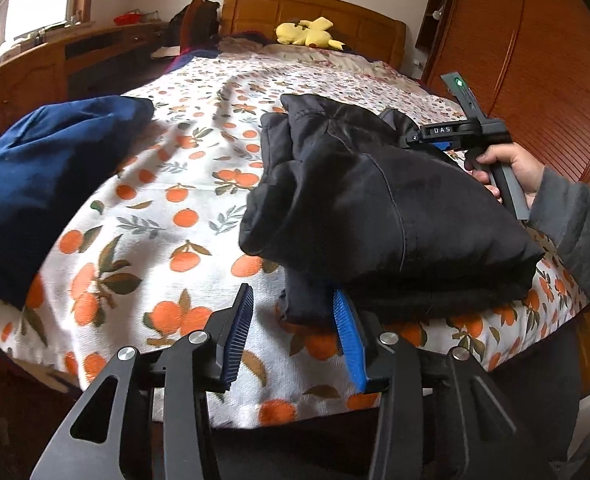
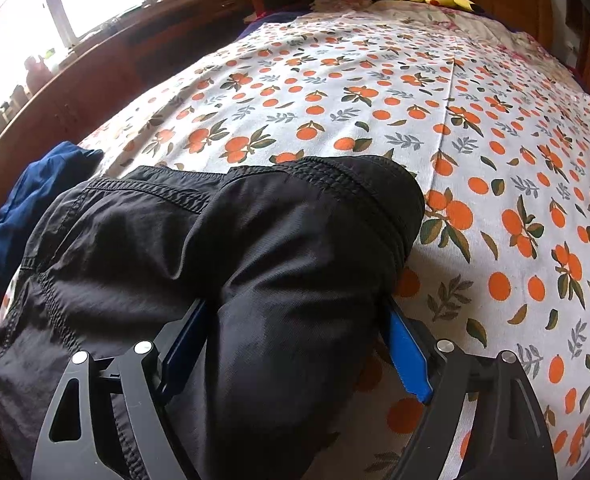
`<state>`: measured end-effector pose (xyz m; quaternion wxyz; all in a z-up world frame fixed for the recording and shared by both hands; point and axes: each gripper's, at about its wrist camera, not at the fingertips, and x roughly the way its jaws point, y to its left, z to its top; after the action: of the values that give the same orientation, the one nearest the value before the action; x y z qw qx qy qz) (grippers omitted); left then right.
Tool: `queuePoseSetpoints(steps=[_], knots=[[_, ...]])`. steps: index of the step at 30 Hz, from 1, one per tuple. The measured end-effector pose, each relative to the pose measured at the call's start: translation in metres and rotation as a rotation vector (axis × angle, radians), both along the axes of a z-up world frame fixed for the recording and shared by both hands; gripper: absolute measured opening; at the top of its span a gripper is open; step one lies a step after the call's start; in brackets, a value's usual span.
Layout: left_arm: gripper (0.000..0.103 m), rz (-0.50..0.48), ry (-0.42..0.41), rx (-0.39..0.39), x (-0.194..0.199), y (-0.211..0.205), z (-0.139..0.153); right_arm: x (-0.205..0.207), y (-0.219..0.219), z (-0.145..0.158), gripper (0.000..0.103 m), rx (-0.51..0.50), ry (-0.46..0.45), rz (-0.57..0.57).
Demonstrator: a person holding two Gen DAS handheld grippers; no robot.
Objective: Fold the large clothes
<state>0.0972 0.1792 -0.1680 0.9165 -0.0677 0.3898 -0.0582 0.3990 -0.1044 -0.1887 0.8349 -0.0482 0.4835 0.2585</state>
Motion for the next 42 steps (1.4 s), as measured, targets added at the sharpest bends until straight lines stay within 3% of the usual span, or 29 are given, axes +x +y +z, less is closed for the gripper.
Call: queuePoseSetpoints(steps=[11,15,21,27,32,37,42], knots=[[0.042,-0.017,0.010,-0.049,0.000,-0.005,-0.006,-0.001,0.000,0.000,0.079,0.002,-0.001,-0.003],[0.036,-0.019,0.009,-0.046,0.000,-0.009,-0.006,-0.001,-0.002,0.000,0.078,0.007,-0.003,-0.007],[0.011,-0.048,-0.002,-0.032,0.001,-0.013,0.000,-0.002,-0.003,0.001,0.072,0.025,0.008,-0.010],[0.008,-0.069,-0.060,-0.044,0.003,-0.010,0.017,-0.010,-0.006,0.008,0.054,0.019,-0.035,-0.022],[0.006,-0.066,-0.111,-0.063,0.004,-0.001,0.034,-0.017,-0.013,0.019,0.023,0.046,-0.084,-0.020],[0.006,-0.064,-0.148,-0.048,0.005,0.001,0.043,-0.029,-0.010,0.036,0.013,0.034,-0.149,-0.014],[0.005,-0.035,-0.188,-0.025,0.004,0.012,0.056,-0.043,0.008,0.066,0.010,0.038,-0.244,-0.007]])
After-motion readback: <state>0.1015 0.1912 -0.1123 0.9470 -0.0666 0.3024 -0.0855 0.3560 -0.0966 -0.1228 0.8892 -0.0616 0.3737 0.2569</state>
